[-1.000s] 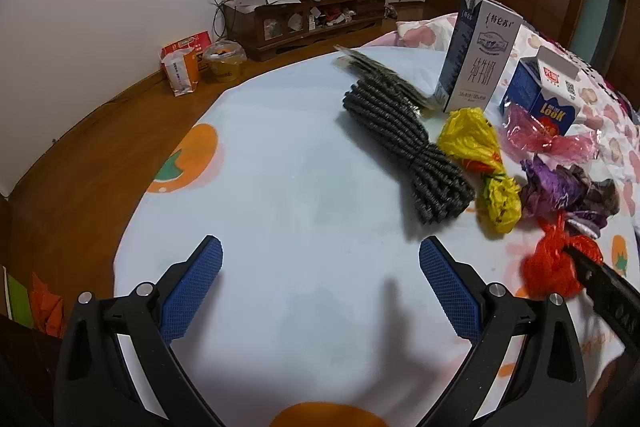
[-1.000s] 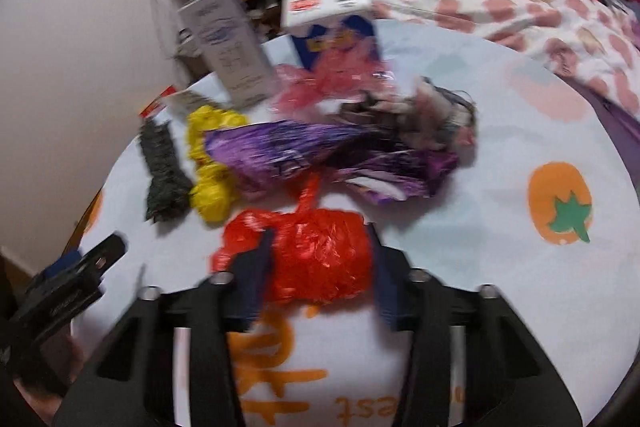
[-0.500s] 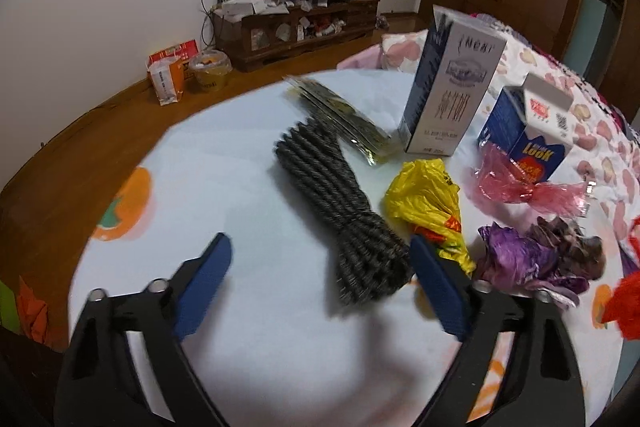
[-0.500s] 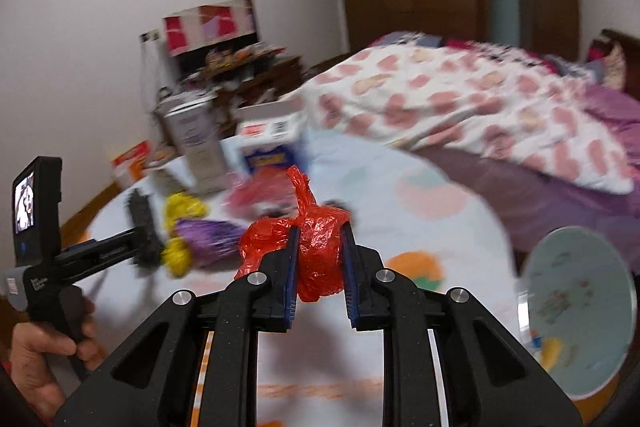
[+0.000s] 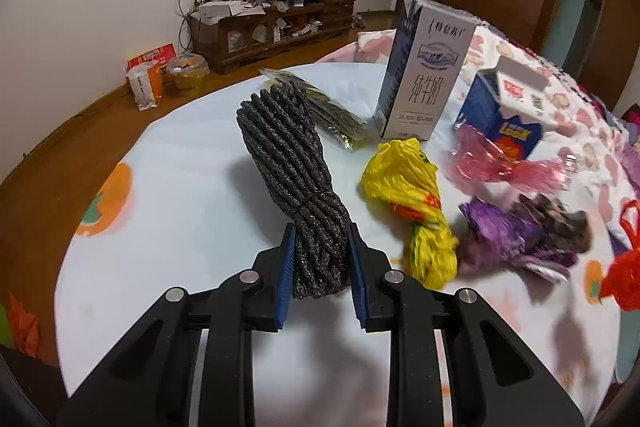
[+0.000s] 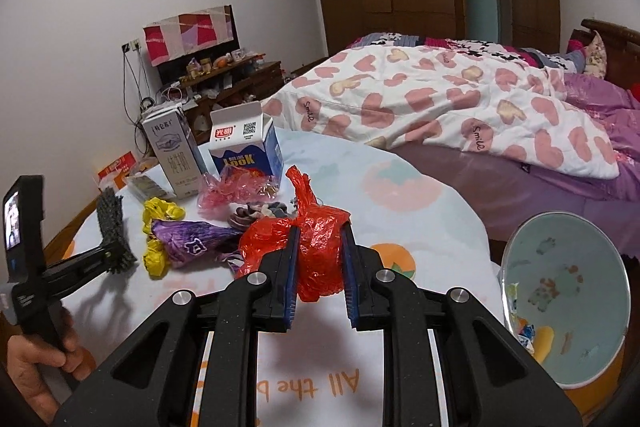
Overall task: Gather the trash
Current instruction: 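Grasp the black rope bundle with left tool while right tool grasps red plastic bag, then carry the black rope and red bag over the blue bin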
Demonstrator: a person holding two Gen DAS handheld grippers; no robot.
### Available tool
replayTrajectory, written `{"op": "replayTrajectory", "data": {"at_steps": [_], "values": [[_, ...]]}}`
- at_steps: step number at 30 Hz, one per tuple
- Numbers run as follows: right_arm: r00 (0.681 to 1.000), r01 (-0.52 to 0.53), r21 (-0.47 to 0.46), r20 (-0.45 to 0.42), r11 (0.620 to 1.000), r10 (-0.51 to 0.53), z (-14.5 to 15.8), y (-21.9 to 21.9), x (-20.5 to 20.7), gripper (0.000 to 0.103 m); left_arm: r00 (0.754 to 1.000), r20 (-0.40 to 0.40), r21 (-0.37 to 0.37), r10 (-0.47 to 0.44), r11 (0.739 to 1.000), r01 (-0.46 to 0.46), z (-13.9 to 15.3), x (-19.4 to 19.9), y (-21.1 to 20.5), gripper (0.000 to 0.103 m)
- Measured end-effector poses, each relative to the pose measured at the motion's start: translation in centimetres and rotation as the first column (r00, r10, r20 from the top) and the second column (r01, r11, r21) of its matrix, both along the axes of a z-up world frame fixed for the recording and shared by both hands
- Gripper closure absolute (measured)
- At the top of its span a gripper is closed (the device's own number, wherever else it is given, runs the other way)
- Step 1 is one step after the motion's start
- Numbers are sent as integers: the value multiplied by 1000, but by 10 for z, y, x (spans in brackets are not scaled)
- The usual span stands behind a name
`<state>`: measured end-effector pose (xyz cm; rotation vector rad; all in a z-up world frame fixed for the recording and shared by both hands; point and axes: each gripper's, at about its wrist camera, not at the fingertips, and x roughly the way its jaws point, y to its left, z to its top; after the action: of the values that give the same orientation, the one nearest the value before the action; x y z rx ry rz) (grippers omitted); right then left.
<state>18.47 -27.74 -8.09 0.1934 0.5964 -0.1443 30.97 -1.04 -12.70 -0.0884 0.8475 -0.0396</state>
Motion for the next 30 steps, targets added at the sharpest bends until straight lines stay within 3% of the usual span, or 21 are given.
{"op": "replayTrajectory", "data": {"at_steps": [7, 14, 30], "values": [[1000, 16, -32, 18, 999, -15, 11, 1, -21, 83, 995, 30, 57, -91, 994, 90, 22, -50, -9, 78], [999, 38, -44, 32, 998, -37, 18, -6, -44, 83, 976, 37, 71, -214, 975, 211, 31, -89, -49, 78], [987, 160, -68, 35, 985, -158, 24, -60, -89, 83, 899, 23, 88, -437, 897, 434, 34, -132, -148, 78]]}}
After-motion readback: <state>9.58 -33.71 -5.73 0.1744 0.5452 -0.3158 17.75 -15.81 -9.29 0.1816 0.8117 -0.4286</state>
